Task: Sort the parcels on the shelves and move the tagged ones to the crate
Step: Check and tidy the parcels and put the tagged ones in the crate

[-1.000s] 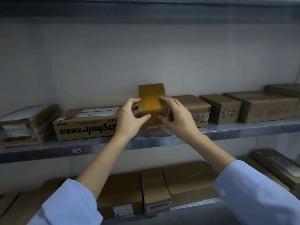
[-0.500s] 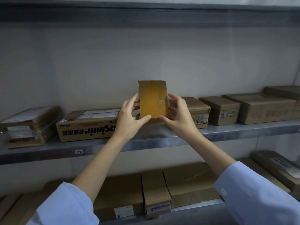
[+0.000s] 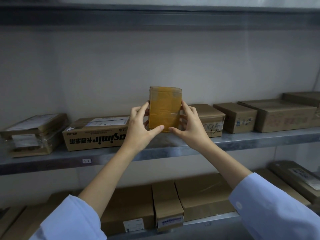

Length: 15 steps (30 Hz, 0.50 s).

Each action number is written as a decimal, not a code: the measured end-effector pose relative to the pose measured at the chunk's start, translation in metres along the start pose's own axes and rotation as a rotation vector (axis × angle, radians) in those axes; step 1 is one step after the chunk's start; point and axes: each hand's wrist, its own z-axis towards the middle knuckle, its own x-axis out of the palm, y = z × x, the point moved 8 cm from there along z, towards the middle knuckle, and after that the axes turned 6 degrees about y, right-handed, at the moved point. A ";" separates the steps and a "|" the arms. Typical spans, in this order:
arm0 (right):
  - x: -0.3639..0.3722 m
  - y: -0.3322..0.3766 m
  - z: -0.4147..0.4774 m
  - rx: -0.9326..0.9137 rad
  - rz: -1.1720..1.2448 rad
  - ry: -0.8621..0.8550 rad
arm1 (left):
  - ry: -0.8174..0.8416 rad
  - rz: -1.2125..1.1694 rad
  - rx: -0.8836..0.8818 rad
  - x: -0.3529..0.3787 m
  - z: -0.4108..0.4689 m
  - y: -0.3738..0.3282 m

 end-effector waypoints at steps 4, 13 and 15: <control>-0.001 0.001 0.000 -0.012 0.009 -0.010 | -0.012 -0.050 0.001 -0.003 -0.003 0.001; -0.002 0.003 0.000 -0.035 0.096 -0.007 | 0.013 -0.063 0.002 -0.004 -0.007 0.001; -0.001 0.004 0.000 -0.056 0.037 -0.007 | 0.023 -0.048 0.018 -0.003 -0.007 -0.001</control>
